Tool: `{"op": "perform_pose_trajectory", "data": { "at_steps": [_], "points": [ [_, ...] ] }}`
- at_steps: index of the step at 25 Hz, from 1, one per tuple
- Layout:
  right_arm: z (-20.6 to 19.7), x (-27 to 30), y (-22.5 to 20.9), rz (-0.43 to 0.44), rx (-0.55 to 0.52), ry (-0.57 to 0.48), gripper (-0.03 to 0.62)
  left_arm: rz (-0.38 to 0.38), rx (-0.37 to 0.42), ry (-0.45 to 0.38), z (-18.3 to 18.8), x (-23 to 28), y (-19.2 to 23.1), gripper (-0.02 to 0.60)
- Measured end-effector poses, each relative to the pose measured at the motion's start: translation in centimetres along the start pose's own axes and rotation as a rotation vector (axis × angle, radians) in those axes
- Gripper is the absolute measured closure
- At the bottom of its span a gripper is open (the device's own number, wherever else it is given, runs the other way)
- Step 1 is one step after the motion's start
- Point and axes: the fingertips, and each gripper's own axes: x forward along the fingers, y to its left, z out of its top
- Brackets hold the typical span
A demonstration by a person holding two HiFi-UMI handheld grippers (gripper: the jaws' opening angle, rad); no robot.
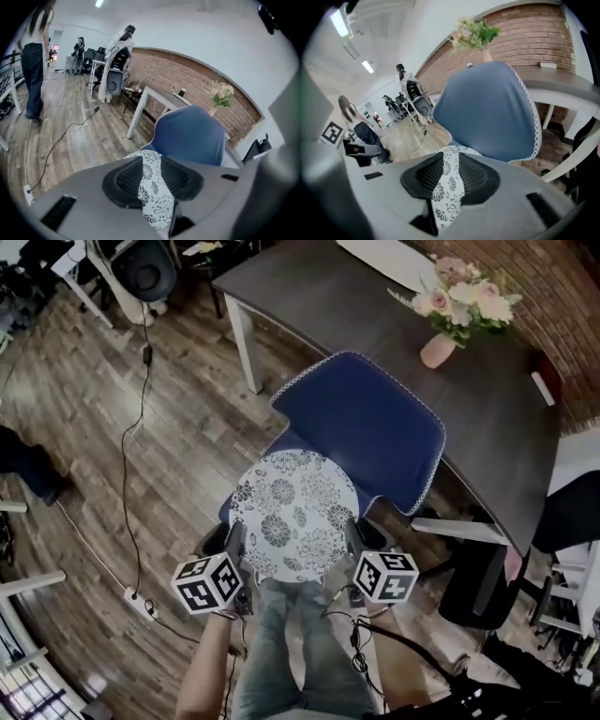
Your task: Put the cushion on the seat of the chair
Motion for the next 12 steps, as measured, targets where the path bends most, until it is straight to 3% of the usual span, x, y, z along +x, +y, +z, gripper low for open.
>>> {"op": "perform_pose_trajectory", "data": {
  "at_steps": [5, 12],
  "points": [
    [6.5, -5.7, 3.5, 0.052, -0.031, -0.130, 0.546, -0.055, 0.051, -0.085, 5.1, -5.3, -4.5, 0.543],
    [13.4, -13.2, 5.2, 0.075, -0.070, -0.260, 0.591, -0.119, 0.150, -0.213, 10.7, -11.7, -10.2, 0.572]
  ]
}}
